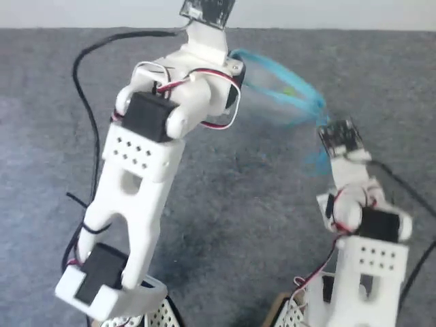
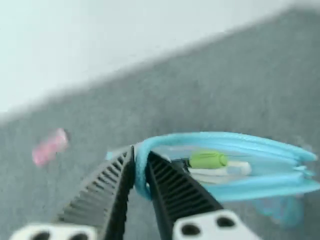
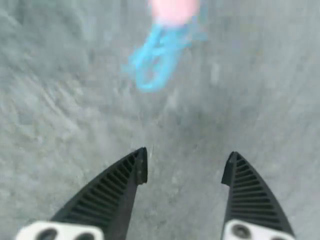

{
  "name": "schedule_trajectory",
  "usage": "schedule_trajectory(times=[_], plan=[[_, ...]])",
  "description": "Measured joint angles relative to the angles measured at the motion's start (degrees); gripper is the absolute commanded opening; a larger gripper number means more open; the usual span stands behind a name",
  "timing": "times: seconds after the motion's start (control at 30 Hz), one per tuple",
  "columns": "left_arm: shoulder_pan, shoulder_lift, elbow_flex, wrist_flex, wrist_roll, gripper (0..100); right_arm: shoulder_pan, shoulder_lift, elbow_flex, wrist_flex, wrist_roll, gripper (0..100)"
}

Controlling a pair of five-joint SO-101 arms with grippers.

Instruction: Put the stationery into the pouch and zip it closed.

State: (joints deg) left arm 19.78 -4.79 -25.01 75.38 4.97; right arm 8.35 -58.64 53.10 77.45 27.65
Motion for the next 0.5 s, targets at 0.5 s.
schedule_trajectory(times=[0.5], plan=[[-3.3, -8.1, 27.3, 8.5, -1.8, 2, 6.2, -7.1, 6.8, -0.4, 0.8, 24.6]])
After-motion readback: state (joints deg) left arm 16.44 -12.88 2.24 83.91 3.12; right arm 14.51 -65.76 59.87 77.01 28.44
